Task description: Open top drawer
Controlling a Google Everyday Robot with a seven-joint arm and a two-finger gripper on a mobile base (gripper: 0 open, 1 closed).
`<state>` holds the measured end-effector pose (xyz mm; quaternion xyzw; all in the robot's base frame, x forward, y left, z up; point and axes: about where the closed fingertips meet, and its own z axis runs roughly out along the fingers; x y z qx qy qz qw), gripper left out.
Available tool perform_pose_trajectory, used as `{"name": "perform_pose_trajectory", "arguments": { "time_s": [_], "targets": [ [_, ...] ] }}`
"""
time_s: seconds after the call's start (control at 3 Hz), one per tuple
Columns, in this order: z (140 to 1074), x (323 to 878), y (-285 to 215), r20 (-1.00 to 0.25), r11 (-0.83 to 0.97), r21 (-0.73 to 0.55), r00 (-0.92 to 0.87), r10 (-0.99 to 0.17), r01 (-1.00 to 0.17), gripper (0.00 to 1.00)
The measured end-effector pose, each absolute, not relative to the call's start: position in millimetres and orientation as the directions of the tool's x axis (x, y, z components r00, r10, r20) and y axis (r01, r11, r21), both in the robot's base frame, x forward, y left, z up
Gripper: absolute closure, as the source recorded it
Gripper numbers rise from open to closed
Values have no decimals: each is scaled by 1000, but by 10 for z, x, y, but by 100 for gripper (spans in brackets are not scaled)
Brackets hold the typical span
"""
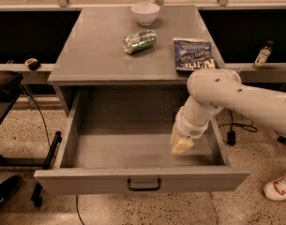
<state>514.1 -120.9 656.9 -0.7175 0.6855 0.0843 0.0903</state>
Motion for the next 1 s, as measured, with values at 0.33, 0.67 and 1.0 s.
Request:
{"name": "perform_pose_trajectory", "arguments": {
  "time_s": [0.33,0.67,1.0],
  "targets": [
    [6351,4970,-1167,-284,-25,36,13,-959,-999,69],
    [6382,4672,-1119,-334,-42,70,16,-943,-997,64],
    [6571,4304,-1114,-364,-78,90,40,-930,-993,63]
  ]
}}
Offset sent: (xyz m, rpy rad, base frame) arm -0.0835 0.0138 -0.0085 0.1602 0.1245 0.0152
